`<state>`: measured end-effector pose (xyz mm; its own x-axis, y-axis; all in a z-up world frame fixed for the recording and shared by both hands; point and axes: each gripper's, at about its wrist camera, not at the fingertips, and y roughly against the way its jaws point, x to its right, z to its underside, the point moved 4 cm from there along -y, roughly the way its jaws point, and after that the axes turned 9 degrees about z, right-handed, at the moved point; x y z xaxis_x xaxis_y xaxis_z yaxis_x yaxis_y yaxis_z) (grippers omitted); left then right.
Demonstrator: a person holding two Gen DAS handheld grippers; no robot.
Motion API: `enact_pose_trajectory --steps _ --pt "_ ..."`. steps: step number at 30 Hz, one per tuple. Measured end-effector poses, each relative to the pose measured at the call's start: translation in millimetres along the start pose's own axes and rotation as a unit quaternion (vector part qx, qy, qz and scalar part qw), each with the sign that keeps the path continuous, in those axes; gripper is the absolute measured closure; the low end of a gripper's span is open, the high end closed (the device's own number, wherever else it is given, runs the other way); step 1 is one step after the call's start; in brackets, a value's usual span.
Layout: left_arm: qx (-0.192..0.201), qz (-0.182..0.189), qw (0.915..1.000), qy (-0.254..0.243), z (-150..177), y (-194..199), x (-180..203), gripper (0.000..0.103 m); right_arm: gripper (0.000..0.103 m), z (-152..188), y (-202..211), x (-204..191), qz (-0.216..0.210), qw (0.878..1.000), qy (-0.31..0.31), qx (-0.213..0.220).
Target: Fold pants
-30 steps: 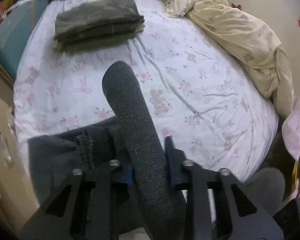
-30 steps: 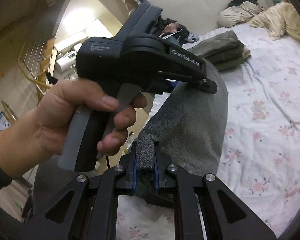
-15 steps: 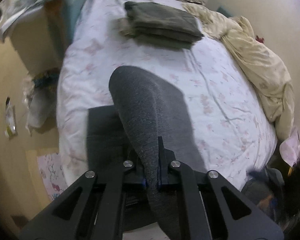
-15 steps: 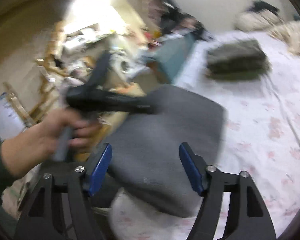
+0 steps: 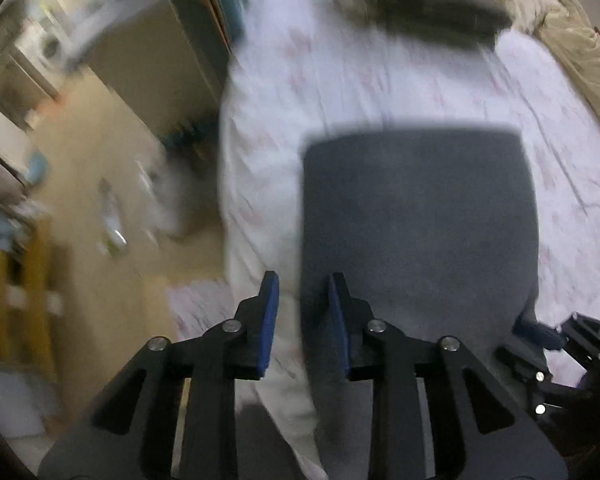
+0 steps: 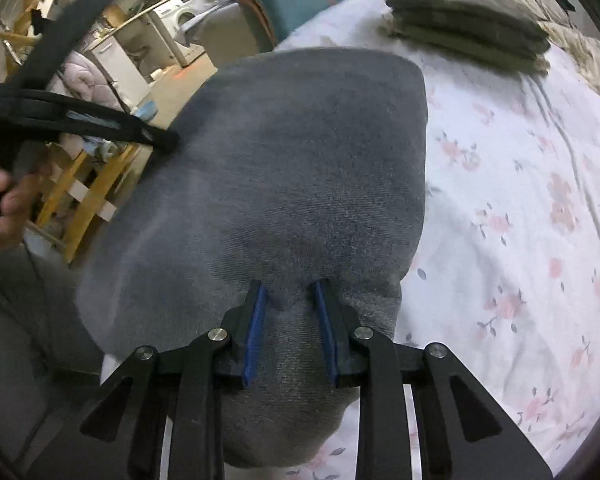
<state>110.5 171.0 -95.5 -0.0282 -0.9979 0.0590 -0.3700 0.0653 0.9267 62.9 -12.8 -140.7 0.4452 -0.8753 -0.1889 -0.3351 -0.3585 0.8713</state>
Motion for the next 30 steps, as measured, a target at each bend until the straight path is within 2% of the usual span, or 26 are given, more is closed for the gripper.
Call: enact_pose_trajectory --steps 1,2,3,4,5,7,8,9,10,11,14,15,16,17,19,21,23,26,27,28,29,30 --pt "0.028 0.02 0.9994 -0.008 -2.2 11.4 7.8 0.075 0.075 -0.2 2.4 6.9 -0.015 1.0 -0.012 0.0" --pt "0.045 0.059 0.9971 -0.016 -3.5 19.3 17.6 0.073 0.073 0.3 5.1 10.9 -0.031 0.999 -0.024 0.0" --pt "0.036 0.121 0.9916 -0.03 -2.0 18.5 33.2 0.068 0.072 0.8 8.8 16.7 -0.057 0.998 -0.04 0.0" --pt "0.009 0.143 0.9889 -0.04 1.2 10.0 43.3 0.067 0.072 1.7 11.2 20.3 -0.074 0.996 -0.053 -0.002" --pt "-0.025 0.146 0.9877 -0.05 6.8 -4.7 52.0 0.067 0.07 1.6 14.7 25.6 -0.096 0.993 -0.07 -0.003" --pt "-0.11 0.108 0.9869 -0.047 23.1 -44.7 54.6 0.075 0.064 5.7 21.7 33.9 -0.125 0.986 -0.111 0.0" --pt "-0.129 0.101 0.9857 -0.038 27.6 -55.9 51.8 0.075 0.047 8.8 25.4 44.6 -0.134 0.981 -0.143 0.004" --pt "-0.135 0.099 0.9854 -0.029 27.3 -60.7 49.2 0.075 0.036 12.8 27.7 55.3 -0.137 0.975 -0.177 0.009" --pt "-0.134 0.102 0.9855 -0.023 25.2 -60.8 47.6 0.075 0.019 21.7 27.6 67.9 -0.147 0.964 -0.22 0.013" --pt "-0.132 0.108 0.9852 -0.016 23.7 -60.5 46.2 0.075 0.014 30.3 24.7 76.7 -0.159 0.954 -0.253 0.011" --pt "-0.137 0.108 0.9847 -0.005 23.8 -61.8 44.7 0.075 0.014 58.4 -10.8 84.6 -0.205 0.917 -0.337 -0.051" --pt "-0.136 0.102 0.9855 -0.01 23.5 -61.5 46.0 0.075 0.014 69.8 -25.7 82.0 -0.228 0.899 -0.367 -0.07" --pt "-0.136 0.095 0.986 -0.016 24.6 -61.8 48.4 0.075 0.008 79.3 -30.3 80.5 -0.243 0.885 -0.391 -0.071" --pt "-0.135 0.09 0.9865 -0.02 25.4 -61.8 50.2 0.075 0.007 84.4 -34.3 79.4 -0.258 0.871 -0.414 -0.063" --pt "-0.133 0.083 0.9873 -0.025 26.2 -61.8 52.3 0.075 0.007 83.6 -34.9 72.9 -0.266 0.868 -0.417 -0.05" --pt "-0.133 0.081 0.9875 -0.026 27.0 -61.3 53.0 0.075 0.006 80.7 -39.5 55.7 -0.305 0.854 -0.417 -0.057" --pt "-0.133 0.081 0.9875 -0.025 26.2 -61.4 52.2 0.075 0.005 79.5 -41.0 44.8 -0.277 0.875 -0.393 -0.061" --pt "-0.133 0.08 0.9877 -0.019 26.2 -61.5 51.1 0.075 0.007 78.0 -43.2 37.5 -0.258 0.881 -0.393 -0.056" --pt "-0.132 0.079 0.9879 -0.019 25.3 -62.3 50.2 0.074 0.012 77.5 -41.4 35.4 -0.244 0.888 -0.387 -0.056" --pt "-0.132 0.078 0.988 -0.019 24.8 -62.4 50.2 0.074 0.025 74.1 -38.2 30.6 -0.224 0.896 -0.38 -0.048" --pt "-0.131 0.078 0.9881 -0.019 24.2 -62.7 50.9 0.074 0.038 73.7 -31.4 29.2 -0.223 0.9 -0.374 -0.033" --pt "-0.13 0.083 0.9879 -0.019 23.3 -61.9 52.3 0.074 0.045 70.4 -18.4 29.3 -0.216 0.907 -0.361 -0.005"
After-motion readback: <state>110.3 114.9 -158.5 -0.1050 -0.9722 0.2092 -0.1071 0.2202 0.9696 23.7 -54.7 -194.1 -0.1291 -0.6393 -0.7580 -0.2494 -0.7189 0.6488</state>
